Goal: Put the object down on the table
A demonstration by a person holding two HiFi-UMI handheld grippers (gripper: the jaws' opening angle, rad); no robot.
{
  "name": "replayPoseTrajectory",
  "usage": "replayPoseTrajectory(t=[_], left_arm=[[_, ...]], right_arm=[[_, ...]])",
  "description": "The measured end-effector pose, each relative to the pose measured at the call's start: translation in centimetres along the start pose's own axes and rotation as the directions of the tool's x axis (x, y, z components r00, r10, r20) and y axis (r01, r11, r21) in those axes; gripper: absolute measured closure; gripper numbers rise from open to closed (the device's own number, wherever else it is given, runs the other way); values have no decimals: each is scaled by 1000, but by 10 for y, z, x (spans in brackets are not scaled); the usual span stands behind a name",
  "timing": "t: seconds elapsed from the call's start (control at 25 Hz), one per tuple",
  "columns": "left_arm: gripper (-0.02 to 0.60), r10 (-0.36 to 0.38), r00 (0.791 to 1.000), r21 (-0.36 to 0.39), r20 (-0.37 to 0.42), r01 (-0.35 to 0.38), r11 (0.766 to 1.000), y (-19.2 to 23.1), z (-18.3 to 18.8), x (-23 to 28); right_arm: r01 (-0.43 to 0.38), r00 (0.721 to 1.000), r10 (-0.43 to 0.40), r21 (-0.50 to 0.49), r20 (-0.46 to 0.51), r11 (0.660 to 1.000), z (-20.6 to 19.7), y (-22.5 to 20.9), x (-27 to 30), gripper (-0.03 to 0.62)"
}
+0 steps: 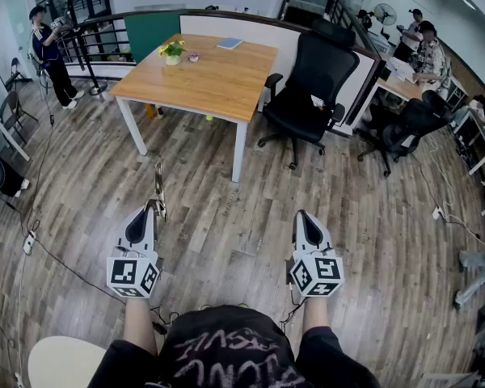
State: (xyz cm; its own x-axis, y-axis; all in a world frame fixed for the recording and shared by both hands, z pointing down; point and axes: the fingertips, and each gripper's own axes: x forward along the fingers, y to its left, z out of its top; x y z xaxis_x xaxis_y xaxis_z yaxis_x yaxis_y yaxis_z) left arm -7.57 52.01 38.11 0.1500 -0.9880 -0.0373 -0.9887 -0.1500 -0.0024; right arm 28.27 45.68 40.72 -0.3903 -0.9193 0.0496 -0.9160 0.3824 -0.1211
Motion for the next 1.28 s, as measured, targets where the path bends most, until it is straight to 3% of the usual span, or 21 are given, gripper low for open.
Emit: replayPoseTrajectory(t=[0.48, 0.84, 1.28], left_arm=[[565, 1, 1000, 15, -6, -1, 1000, 2, 1, -4], [565, -7, 1000, 5, 4, 7, 1000, 13, 2, -9], [565, -37, 999, -8, 28, 37, 999, 38, -1, -14]], right_arm=[[0, 1000, 0, -54, 2, 999, -1, 11, -5, 589], [20, 1000, -19, -17, 23, 1000, 2, 19, -7, 589], [14, 1000, -12, -47, 26, 999, -9, 61, -4, 589]])
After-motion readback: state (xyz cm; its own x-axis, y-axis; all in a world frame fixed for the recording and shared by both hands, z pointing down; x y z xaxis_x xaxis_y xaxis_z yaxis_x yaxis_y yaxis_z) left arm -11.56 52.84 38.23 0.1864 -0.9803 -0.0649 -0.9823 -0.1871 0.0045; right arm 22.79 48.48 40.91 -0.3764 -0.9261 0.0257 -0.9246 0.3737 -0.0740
